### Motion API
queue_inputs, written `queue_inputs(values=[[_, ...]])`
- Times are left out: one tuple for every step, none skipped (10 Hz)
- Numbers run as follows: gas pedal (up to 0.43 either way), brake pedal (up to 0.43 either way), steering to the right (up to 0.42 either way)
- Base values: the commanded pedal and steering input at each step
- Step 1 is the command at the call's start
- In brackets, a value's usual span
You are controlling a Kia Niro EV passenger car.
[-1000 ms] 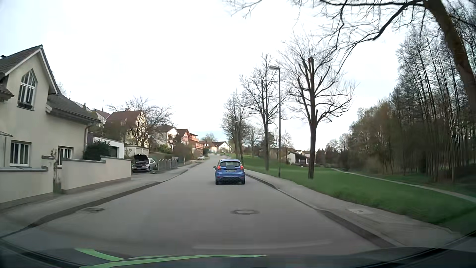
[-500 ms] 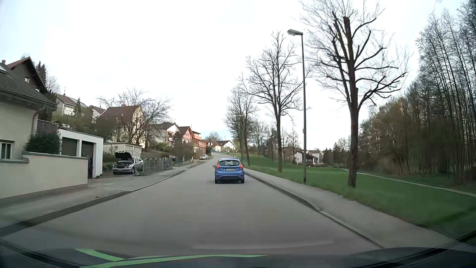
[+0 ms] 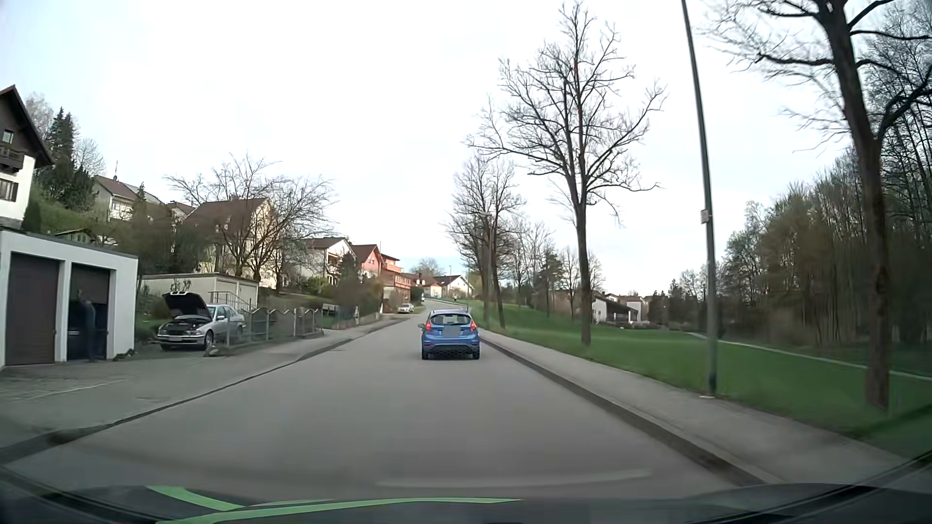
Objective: Follow the waypoints while adhering to traffic rules and regulations
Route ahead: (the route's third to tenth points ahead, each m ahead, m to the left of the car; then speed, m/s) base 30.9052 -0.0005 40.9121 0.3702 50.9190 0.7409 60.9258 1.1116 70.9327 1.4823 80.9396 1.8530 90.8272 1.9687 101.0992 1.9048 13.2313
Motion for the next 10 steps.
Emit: queue_inputs(values=[[0.189,0.0,-0.014],[0.189,0.0,-0.013],[0.189,0.0,-0.014],[0.189,0.0,-0.014],[0.189,0.0,-0.014],[0.189,0.0,-0.013],[0.189,0.0,-0.013],[0.189,0.0,-0.013],[0.189,0.0,-0.013],[0.189,0.0,-0.01]])
